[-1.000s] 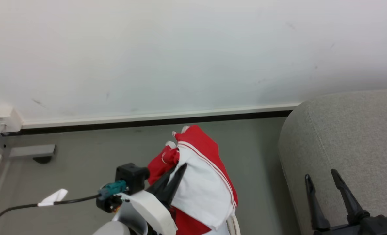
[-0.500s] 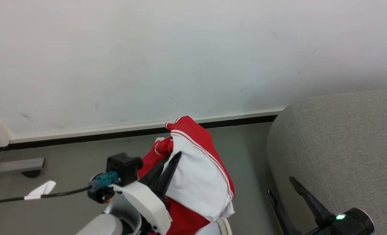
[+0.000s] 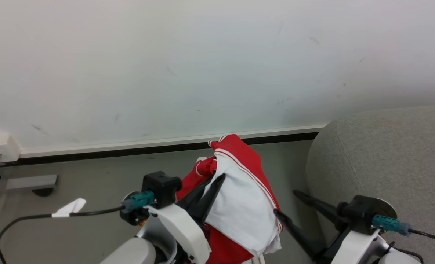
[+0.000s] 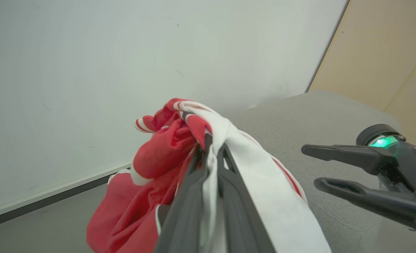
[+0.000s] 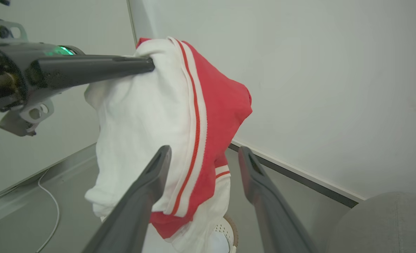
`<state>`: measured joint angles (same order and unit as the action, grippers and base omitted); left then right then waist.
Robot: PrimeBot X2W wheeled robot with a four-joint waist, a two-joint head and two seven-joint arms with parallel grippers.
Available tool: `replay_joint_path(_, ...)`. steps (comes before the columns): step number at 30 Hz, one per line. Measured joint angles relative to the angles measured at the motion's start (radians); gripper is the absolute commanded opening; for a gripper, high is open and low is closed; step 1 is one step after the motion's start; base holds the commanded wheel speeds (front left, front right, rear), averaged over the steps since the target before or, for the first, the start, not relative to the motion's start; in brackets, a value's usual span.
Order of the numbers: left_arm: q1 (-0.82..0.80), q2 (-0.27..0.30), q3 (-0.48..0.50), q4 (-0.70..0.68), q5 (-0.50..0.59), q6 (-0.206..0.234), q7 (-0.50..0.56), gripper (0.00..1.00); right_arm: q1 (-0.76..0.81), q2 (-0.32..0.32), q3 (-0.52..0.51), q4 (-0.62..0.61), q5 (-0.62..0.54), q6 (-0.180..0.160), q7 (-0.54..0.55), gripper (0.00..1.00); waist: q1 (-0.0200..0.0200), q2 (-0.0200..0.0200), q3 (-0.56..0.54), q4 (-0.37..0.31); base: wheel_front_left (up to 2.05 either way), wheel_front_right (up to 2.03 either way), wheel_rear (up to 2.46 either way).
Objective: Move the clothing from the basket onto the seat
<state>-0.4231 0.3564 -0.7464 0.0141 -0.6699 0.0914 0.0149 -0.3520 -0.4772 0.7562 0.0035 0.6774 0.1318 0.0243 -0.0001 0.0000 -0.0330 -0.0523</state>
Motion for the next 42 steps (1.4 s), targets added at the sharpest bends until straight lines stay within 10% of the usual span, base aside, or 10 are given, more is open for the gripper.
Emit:
replay_joint_path(17,-0.025,-0.057,-0.041,0.044,-0.016,-0.040,-0.005,0.00,-0.282,0.208,0.331,0.382,0.190,0.000,-0.048,1.00,0.0001,0.0000,-0.006,0.022,0.00,0.00,0.00)
replay_joint_path(18,-0.026,-0.060,-0.043,0.047,-0.018,-0.042,-0.006,0.00,-0.292,0.223,0.347,0.406,0.195,0.000,-0.065,0.91,0.0001,0.0000,-0.006,0.023,0.00,0.00,0.00)
replay_joint_path(19,-0.028,-0.063,-0.044,0.051,-0.019,-0.042,-0.007,0.00,-0.300,0.236,0.357,0.430,0.205,0.000,-0.088,0.08,0.0001,0.0000,-0.007,0.024,0.00,0.00,0.00)
replay_joint_path(20,-0.029,-0.066,-0.044,0.054,-0.019,-0.043,-0.008,0.00,-0.306,0.250,0.364,0.452,0.215,0.000,-0.116,0.00,0.0001,0.0000,-0.007,0.025,0.00,0.00,0.00)
replay_joint_path(36,-0.026,-0.050,-0.035,0.081,-0.028,-0.023,-0.027,0.00,-0.384,0.241,0.495,0.542,0.318,0.000,-0.276,0.00,0.0001,0.0000,-0.002,0.043,0.00,0.00,0.00)
replay_joint_path(39,-0.022,-0.045,-0.035,0.082,-0.026,-0.019,-0.032,0.35,-0.387,0.228,0.499,0.537,0.322,0.000,-0.281,0.00,0.0000,0.0000,-0.001,0.047,0.00,0.00,0.00)
replay_joint_path(42,-0.019,-0.037,-0.034,0.082,-0.025,-0.012,-0.035,0.39,-0.395,0.221,0.502,0.531,0.326,0.000,-0.282,0.00,0.0001,0.0000,-0.001,0.051,0.00,0.00,0.00)
